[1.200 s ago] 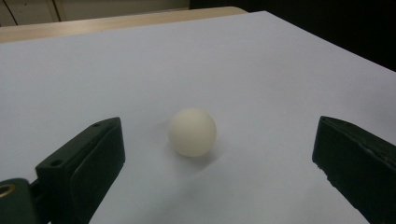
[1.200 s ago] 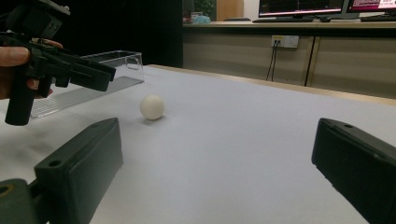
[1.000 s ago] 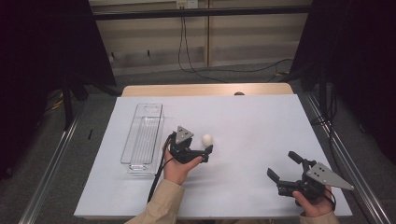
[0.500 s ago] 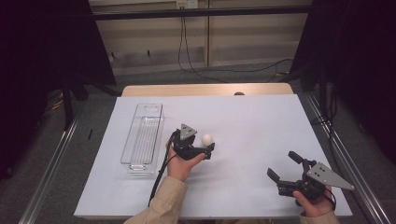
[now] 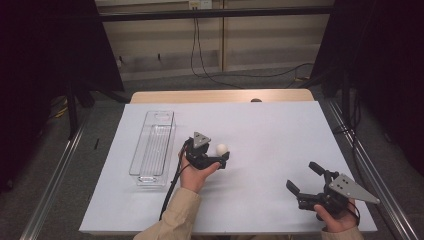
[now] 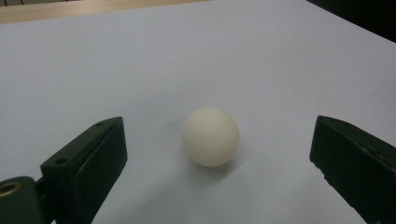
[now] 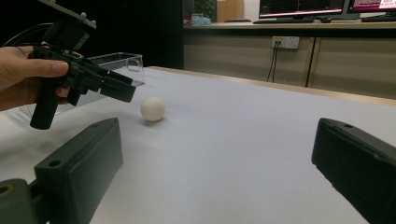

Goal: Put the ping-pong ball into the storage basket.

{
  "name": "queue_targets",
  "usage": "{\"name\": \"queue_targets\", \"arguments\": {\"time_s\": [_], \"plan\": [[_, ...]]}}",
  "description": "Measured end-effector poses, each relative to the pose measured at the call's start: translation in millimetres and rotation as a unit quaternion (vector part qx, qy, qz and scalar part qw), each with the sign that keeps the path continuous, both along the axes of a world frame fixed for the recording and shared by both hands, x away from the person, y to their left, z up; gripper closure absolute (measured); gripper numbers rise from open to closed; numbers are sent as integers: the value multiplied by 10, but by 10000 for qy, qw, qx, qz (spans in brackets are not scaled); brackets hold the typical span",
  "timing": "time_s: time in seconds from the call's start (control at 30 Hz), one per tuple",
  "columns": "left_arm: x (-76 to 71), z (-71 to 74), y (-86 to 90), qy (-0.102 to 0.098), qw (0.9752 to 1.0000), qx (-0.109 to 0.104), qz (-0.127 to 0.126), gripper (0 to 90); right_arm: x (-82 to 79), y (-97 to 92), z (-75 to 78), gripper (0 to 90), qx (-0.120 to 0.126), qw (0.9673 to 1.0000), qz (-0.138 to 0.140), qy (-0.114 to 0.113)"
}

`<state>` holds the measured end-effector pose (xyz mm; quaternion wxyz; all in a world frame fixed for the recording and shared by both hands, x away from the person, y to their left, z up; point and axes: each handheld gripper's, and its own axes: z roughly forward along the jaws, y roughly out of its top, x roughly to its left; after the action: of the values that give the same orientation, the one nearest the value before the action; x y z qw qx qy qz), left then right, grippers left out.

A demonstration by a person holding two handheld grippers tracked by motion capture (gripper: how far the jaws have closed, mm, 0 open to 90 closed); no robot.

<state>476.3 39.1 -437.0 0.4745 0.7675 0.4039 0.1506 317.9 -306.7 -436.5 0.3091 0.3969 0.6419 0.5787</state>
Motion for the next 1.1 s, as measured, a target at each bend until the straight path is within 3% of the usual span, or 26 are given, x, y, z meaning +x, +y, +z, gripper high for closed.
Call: {"name": "queue_targets", "arguments": {"time_s": [0.7,1.1], "plan": [[94,54,-47,72,9999,92,24,41,-2,7,-2,14,21,10000,-41,25],[121,9,-106,160,9998,127,8,57,-2,1,-2,14,16,10000,-15,25]]}}
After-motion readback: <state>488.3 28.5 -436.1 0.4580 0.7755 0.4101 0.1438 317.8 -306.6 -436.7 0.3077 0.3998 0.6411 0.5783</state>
